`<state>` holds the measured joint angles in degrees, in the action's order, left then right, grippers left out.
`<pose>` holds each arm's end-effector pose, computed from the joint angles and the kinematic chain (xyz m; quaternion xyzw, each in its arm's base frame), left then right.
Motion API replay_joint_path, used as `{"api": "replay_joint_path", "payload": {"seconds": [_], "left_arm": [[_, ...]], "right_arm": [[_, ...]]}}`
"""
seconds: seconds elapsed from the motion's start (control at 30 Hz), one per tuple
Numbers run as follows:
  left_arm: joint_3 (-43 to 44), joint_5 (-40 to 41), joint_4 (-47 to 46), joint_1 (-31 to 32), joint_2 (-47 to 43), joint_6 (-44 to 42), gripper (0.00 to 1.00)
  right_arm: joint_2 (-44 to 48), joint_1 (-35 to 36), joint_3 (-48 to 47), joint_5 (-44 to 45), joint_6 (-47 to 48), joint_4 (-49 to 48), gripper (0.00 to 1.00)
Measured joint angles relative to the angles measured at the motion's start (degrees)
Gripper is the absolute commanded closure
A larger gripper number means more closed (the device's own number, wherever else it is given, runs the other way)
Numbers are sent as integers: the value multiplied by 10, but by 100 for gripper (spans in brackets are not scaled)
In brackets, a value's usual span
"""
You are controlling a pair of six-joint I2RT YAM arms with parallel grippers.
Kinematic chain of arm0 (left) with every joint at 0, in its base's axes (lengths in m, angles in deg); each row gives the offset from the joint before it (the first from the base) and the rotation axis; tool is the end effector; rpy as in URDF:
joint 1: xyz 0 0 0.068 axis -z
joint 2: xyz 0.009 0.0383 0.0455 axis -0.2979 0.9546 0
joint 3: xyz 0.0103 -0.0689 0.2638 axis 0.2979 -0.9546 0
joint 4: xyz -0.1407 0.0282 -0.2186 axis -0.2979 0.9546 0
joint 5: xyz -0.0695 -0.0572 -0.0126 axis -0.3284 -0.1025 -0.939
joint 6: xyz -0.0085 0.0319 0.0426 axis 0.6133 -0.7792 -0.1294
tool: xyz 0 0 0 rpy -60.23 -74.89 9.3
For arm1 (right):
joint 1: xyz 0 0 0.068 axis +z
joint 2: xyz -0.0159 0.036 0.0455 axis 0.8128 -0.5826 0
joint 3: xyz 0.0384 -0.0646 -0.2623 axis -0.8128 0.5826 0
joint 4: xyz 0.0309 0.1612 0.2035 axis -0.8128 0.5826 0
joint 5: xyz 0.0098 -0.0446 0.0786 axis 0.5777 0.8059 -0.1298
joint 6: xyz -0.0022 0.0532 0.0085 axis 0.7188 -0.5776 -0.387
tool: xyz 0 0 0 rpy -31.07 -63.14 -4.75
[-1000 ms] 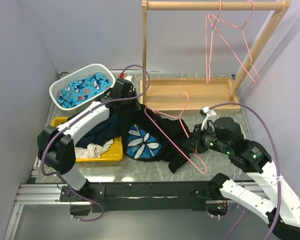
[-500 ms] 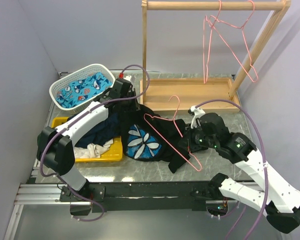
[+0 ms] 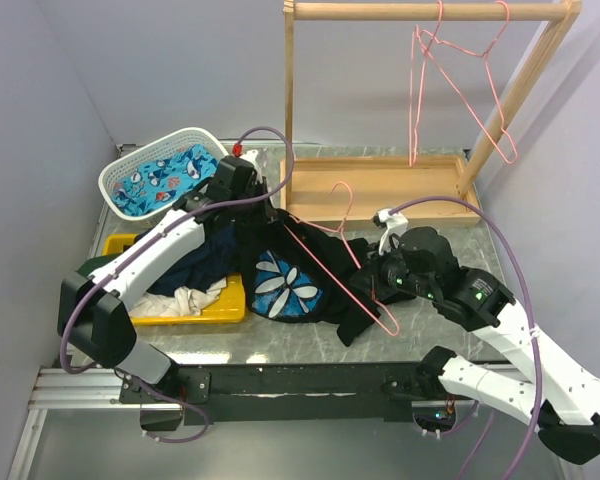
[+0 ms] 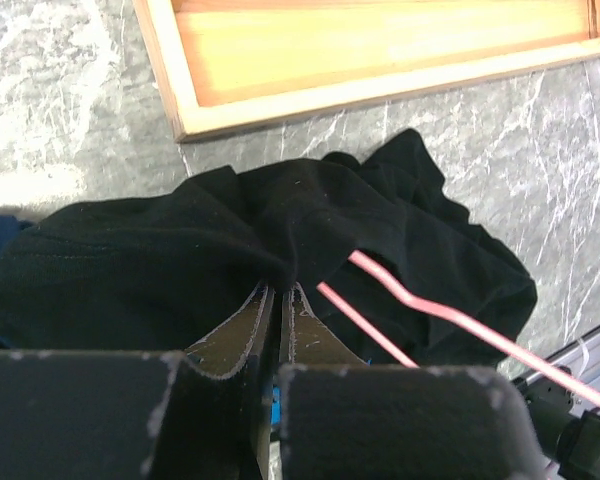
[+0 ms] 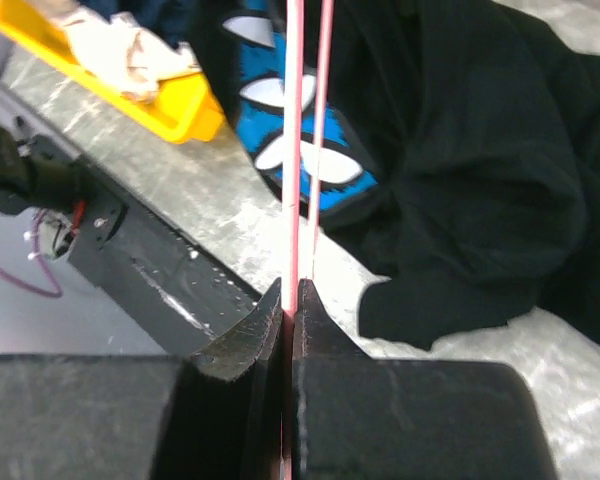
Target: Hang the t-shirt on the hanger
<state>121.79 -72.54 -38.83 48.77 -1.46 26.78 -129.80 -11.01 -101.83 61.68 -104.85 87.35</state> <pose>0.2891 -0.1801 0.3241 0.0107 0.8983 -0.2622 0.3524 0.1118 0.1100 0.3551 -0.1889 0.8566 0.2908 0.3820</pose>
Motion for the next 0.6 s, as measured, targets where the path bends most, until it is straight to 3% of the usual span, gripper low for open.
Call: {"api": "replay_joint_path", "payload": {"seconds": [0.33, 0.6], "left_arm": [[0, 41, 55, 10, -36, -39, 99], [-3, 25, 79, 80, -123, -83, 96]], "right_arm": [[4, 45, 22, -45, 24, -55, 100], [4, 49, 65, -56, 51, -133, 100]]}}
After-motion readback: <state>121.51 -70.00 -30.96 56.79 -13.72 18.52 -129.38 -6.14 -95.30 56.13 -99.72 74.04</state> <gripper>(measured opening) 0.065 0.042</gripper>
